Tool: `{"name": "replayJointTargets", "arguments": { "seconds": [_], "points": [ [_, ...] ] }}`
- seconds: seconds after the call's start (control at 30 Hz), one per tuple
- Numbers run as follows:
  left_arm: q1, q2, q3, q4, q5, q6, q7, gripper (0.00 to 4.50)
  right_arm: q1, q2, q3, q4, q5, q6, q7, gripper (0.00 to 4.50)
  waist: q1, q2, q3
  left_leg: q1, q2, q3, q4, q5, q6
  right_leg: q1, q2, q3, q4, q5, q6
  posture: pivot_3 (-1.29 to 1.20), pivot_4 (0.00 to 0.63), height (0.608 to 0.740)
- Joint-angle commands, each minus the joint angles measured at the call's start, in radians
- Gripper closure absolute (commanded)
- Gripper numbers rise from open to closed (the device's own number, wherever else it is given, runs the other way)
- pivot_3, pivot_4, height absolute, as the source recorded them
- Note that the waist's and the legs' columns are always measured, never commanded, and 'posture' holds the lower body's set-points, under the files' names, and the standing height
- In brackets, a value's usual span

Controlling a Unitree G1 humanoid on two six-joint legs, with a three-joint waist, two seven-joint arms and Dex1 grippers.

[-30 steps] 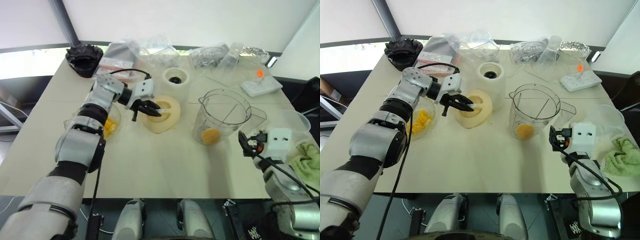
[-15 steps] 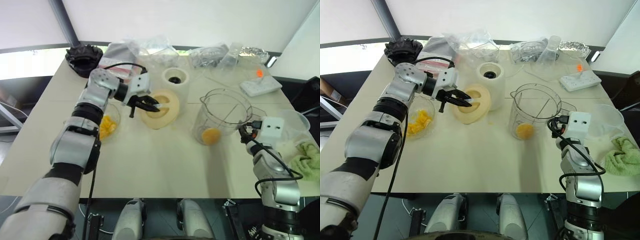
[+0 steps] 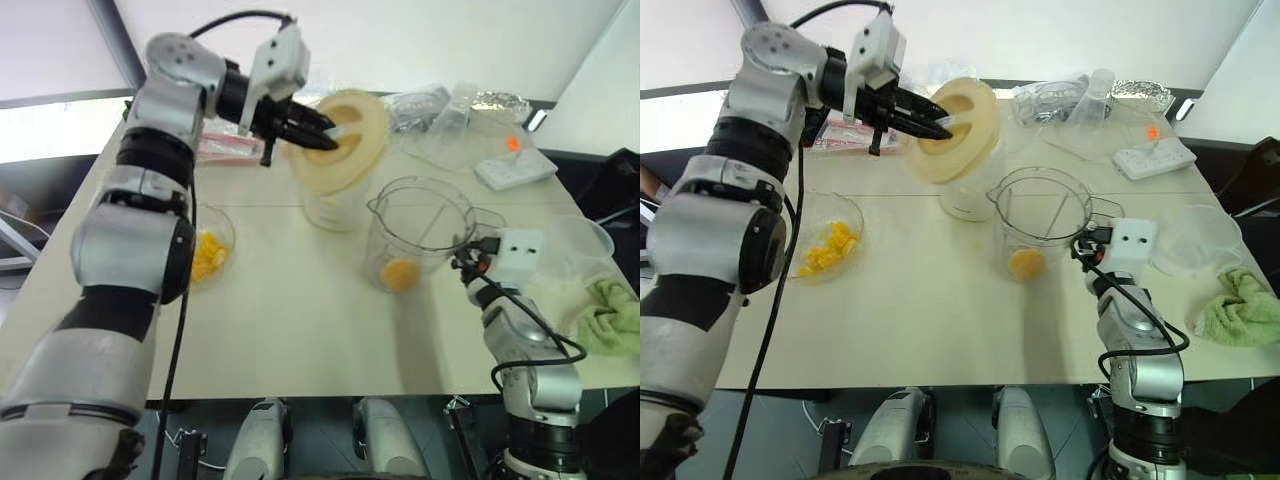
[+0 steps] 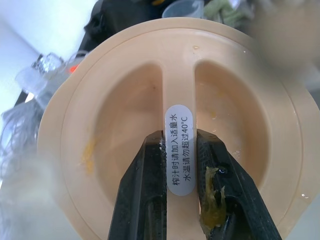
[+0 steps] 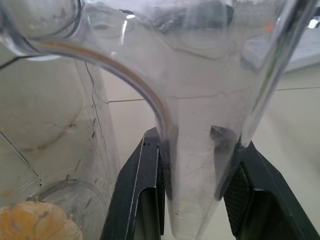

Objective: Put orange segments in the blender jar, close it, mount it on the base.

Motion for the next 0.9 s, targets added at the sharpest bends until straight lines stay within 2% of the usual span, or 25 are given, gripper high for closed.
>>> {"name": "replayJointTargets", "arguments": {
  "seconds": [0.03,0.23,0.43,0.6,0.77,0.9],
  "points": [
    [-0.067,-0.018,0.02,0.043,-0.015,0.009,-0.017,4.25,-0.018,0.005,0.024,-0.105,0.008,-0.001,0.003,3.58,-0.004,0.0,0.0,0.0,0.0,0.0,0.0,0.0,0.0,0.0,0.0,0.0,0.0,0.0,0.0,0.0,0.15,0.74],
    [-0.1,-0.071,-0.024,0.061,-0.031,-0.002,-0.033,4.25,-0.006,0.026,0.102,-0.121,-0.016,0.014,0.004,3.58,-0.005,0.0,0.0,0.0,0.0,0.0,0.0,0.0,0.0,0.0,0.0,0.0,0.0,0.0,0.0,0.0,0.15,0.74],
    [-0.11,-0.123,-0.139,0.029,-0.12,0.02,-0.033,4.25,0.022,0.058,0.178,-0.082,-0.071,-0.014,0.0,3.58,-0.008,0.0,0.0,-0.001,0.0,0.0,0.0,0.0,0.0,-0.001,0.0,0.001,0.0,0.0,0.001,0.0,0.15,0.74],
    [-0.085,-0.128,-0.311,-0.046,-0.241,0.061,-0.033,4.25,0.035,0.063,0.175,-0.057,-0.09,-0.036,0.004,3.58,-0.008,0.0,0.0,0.0,0.0,0.0,0.0,0.0,0.0,-0.001,0.0,0.002,0.001,0.0,0.0,0.0,0.15,0.74],
    [-0.043,-0.097,-0.505,-0.149,-0.382,0.11,-0.033,4.25,0.049,0.067,0.171,-0.054,-0.097,-0.047,0.004,3.58,-0.008,0.0,0.0,0.0,0.0,0.0,0.0,0.0,0.0,-0.001,0.0,0.003,0.0,0.0,0.0,0.0,0.15,0.74],
    [-0.017,-0.073,-0.613,-0.205,-0.467,0.128,-0.033,4.25,0.071,0.074,0.17,-0.065,-0.102,-0.053,-0.002,3.58,-0.007,0.0,0.0,0.0,0.0,0.0,0.0,0.0,0.0,-0.001,0.0,0.003,0.001,0.0,0.0,0.0,0.15,0.74]
  ]
}}
